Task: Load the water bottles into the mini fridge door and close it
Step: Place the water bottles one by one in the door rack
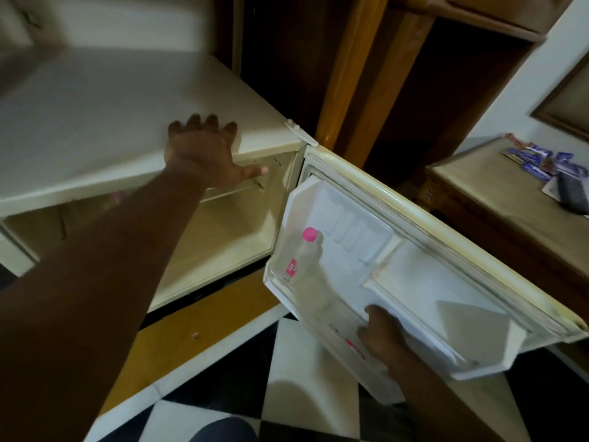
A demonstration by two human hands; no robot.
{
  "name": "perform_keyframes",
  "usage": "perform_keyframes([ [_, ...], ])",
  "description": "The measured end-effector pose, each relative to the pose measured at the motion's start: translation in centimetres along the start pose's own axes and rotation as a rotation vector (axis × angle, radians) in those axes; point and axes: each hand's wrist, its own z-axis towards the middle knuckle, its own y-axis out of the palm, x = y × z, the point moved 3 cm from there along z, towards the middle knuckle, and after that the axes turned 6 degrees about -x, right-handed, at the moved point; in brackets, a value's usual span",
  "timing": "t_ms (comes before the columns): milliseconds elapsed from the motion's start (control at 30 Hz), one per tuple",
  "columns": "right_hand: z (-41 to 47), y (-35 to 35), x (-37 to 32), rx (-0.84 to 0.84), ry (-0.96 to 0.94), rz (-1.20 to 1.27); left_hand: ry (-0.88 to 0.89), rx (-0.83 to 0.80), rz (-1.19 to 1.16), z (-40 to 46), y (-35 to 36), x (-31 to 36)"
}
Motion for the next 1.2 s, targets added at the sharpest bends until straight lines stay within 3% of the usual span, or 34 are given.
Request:
perform_keyframes([
  [100,-1.0,0.6,3.0,-0.137,0.151,-0.357,0.022,-0.003,0.001,-0.3,-0.3,0.1],
  [167,-1.1,1.2,3.6,-0.175,0.173,-0.470,0.024,-0.010,-0.002,-0.4,-0.4,0.1],
  [367,-1.0,1.0,4.1,-0.034,0.075,-0.303,0.021,-0.021,0.007,-0.5,-0.6,0.3],
  [467,-1.7,0.0,3.0,0.044,0.000,-0.105,0.022,-0.020,0.013,-0.5,-0.5,0.2],
  [633,-2.6,-0.6,-3.2,0.200,-0.201,0.350,0.002,-0.032,-0.001,-0.3,-0.4,0.1],
  [767,-2.1,-0.7,-8.0,0.266,-0.299,0.558,-0.001,-0.024,-0.002,-0.2,-0.4,0.2],
  [933,-2.0,-0.5,-9.9,0.474,-0.261,0.621,-0.002,-0.036,0.002,-0.1,-0.1,0.1],
  [1200,-0.4,-1.2,-12.6,0.485,-0.323,0.481,-0.018,-0.050,0.002,0.1,0.2,0.0],
])
